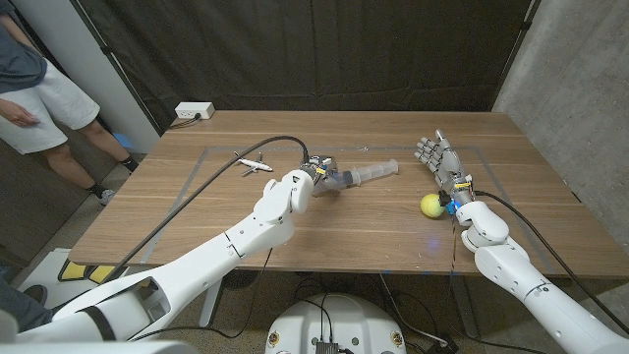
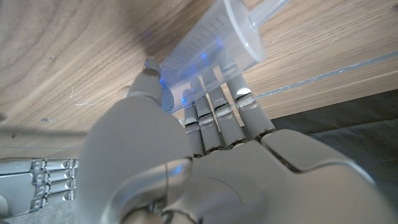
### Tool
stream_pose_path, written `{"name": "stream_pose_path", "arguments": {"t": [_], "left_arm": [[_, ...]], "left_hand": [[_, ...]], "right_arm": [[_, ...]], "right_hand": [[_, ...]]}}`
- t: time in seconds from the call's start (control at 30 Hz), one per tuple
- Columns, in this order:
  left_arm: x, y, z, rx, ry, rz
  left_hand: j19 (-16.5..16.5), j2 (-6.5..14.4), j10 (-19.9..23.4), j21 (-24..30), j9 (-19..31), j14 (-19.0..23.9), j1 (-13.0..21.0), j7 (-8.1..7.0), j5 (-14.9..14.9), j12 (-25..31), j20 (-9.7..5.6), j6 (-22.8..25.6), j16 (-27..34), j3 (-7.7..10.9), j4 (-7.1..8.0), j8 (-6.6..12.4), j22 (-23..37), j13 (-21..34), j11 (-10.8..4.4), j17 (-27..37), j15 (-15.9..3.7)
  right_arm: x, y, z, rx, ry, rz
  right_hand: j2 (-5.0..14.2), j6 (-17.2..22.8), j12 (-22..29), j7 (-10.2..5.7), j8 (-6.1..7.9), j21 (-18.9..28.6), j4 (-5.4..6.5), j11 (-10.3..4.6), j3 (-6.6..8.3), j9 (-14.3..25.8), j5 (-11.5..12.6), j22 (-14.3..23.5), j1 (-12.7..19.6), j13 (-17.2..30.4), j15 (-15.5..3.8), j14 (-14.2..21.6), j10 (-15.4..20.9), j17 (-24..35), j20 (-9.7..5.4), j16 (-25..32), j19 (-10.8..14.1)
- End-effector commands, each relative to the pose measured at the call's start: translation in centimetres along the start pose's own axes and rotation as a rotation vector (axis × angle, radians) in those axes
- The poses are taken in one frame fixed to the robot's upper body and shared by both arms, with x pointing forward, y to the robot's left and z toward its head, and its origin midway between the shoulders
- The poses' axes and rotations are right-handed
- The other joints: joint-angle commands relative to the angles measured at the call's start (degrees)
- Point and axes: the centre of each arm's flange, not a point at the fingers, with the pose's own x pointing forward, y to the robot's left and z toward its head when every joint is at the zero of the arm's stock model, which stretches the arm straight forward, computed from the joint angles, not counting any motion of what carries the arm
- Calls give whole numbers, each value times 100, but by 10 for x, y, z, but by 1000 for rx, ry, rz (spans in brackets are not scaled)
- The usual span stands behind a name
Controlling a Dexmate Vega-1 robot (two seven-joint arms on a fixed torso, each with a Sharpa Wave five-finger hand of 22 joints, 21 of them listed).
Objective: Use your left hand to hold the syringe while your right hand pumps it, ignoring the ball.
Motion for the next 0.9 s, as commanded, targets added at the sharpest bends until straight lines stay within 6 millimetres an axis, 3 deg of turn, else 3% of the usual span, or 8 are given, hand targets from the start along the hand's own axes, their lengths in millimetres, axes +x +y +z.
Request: {"name": "stream_pose_path", "arguments": {"t": [0.03,0.3,0.6,0.9], "left_arm": [[-12,0,-10,-79,32,84],[-26,3,-27,-146,47,156],[-41,2,-46,-210,56,258],[-52,14,-56,-221,-5,374]], "left_hand": [[153,247,357,57,25,427,207,45,-16,42,-47,591,13,546,391,73,17,23,-159,9,-435],[230,237,455,67,31,545,204,65,-22,32,-54,724,-5,607,415,92,16,28,-159,4,-436],[72,228,432,-14,31,421,203,72,-25,-30,-33,742,-118,670,435,59,18,29,-119,5,-394],[39,225,438,-39,29,433,205,36,-24,-62,-65,763,-148,714,449,38,21,31,-148,11,-436]], "right_arm": [[-4,1,1,-2,-7,-8],[-4,3,7,-12,-37,-18],[-3,7,7,-19,-39,-14],[-1,17,24,-69,-61,4]], "right_hand": [[43,59,15,12,4,-7,-36,4,-7,18,11,33,-5,12,0,59,36,11,-2,38,40],[44,65,13,13,3,-14,-38,4,-10,19,10,33,-7,13,-2,55,40,11,-6,31,39],[45,67,7,7,-1,-26,-44,8,-12,19,10,34,-4,14,-7,30,35,10,-15,16,27],[47,64,-10,-1,-7,-50,-49,10,-16,19,9,35,-5,14,7,-15,5,9,-23,-6,-17]]}}
